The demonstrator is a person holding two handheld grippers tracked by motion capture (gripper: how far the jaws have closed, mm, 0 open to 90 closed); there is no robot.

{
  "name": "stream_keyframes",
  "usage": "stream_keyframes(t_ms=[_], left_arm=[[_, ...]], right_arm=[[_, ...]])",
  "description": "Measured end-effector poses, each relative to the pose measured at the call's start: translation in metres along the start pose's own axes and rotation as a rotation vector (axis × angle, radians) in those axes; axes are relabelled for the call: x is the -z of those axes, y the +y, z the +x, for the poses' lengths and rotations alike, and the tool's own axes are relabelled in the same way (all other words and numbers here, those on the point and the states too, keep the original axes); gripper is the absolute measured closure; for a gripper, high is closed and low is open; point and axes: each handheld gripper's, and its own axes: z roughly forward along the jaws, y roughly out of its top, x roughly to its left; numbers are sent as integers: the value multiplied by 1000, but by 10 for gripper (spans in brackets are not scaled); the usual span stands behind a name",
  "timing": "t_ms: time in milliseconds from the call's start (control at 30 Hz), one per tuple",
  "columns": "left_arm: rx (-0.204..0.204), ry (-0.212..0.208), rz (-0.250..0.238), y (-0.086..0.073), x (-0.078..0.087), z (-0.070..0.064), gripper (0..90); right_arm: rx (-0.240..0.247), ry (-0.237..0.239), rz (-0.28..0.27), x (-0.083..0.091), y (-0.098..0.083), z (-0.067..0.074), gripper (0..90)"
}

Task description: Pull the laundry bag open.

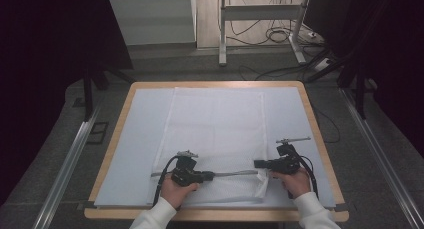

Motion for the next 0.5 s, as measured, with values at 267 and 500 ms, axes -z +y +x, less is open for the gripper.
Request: stream_keyframes(t_ms=[267, 500], left_arm=[[16, 13, -10, -3, 9, 7, 868], [38, 26, -16, -7, 17, 15, 869]], right_arm=[[0, -4, -3, 1, 0, 0, 882], [-3, -8, -7, 2, 0, -2, 882]])
